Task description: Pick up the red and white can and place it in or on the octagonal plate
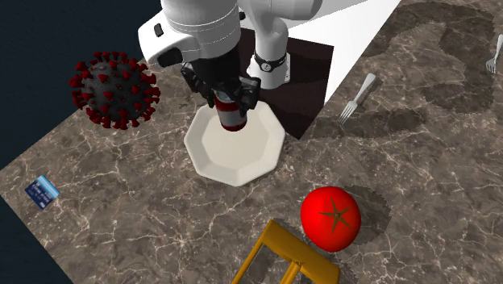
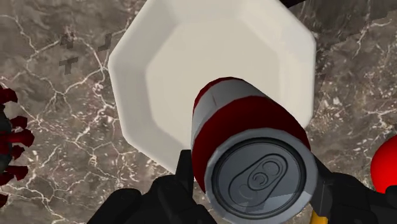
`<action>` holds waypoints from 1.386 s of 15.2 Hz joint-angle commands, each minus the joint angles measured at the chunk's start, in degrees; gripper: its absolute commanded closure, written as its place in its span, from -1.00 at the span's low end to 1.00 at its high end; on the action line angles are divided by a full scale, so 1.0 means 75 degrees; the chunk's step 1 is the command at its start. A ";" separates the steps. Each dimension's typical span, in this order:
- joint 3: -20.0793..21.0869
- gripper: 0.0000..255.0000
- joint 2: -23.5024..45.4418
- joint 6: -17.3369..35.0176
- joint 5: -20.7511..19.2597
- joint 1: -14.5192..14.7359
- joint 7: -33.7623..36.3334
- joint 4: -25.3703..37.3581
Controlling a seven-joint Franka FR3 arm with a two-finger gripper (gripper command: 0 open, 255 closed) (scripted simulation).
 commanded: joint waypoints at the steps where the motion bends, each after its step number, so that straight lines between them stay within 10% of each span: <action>1: -0.0053 1.00 -0.0067 0.0155 -0.0026 -0.0029 -0.0082 -0.0225; 21: -0.0075 1.00 0.0515 0.1947 0.0027 -0.0009 -0.0189 -0.1439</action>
